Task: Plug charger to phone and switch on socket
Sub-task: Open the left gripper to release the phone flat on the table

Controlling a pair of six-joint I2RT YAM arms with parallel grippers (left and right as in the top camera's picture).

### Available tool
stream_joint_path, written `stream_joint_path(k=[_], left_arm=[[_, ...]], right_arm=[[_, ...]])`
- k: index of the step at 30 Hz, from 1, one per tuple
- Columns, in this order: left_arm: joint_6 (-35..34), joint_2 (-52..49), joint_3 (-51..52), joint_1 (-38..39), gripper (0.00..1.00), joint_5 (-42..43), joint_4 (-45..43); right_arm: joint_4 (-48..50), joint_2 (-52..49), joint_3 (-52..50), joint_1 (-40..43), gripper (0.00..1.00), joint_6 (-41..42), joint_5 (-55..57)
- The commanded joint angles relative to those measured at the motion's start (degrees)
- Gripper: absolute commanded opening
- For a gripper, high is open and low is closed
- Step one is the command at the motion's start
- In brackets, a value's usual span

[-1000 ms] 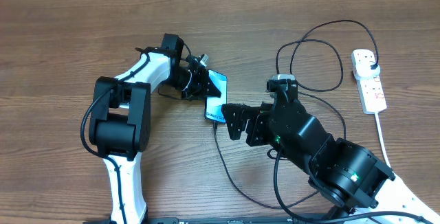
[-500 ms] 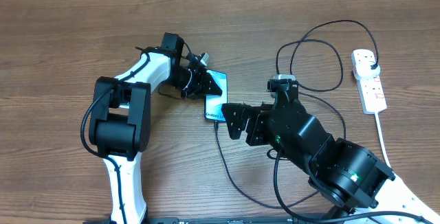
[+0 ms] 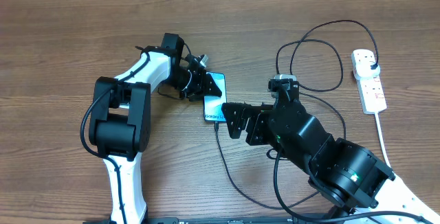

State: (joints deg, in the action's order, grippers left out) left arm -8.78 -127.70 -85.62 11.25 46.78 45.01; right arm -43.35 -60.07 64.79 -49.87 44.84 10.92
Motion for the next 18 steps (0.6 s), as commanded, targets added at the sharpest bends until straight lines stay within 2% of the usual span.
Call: stream_joint_path(k=[1,4,8,12,18], left_arm=[[0.87,-0.59,-0.83,0.20,0.42,-3.96,0.22],[0.85,-0.59,-0.83,0.20,0.46,-4.59,0.22],[-0.72,-0.59,-0.83,0.20,0.46,-8.02,1.20],[-1.11,-0.59,-0.83,0.20,0.45,-8.26,1.53],[-5.44,-0.59,-0.83,0.20,0.44,-8.26,1.51]], right_arm=[[-0.11,0.26,0.42,0.13,1.00,0.13,0.63],[-0.11,0.26,0.42,0.13,1.00,0.13,0.63],[-0.11,0.26,0.42,0.13,1.00,0.13,0.63],[-0.11,0.26,0.42,0.13,1.00,0.15,0.63],[-0.11,0.26,0.42,0.13,1.00,0.13,0.63]])
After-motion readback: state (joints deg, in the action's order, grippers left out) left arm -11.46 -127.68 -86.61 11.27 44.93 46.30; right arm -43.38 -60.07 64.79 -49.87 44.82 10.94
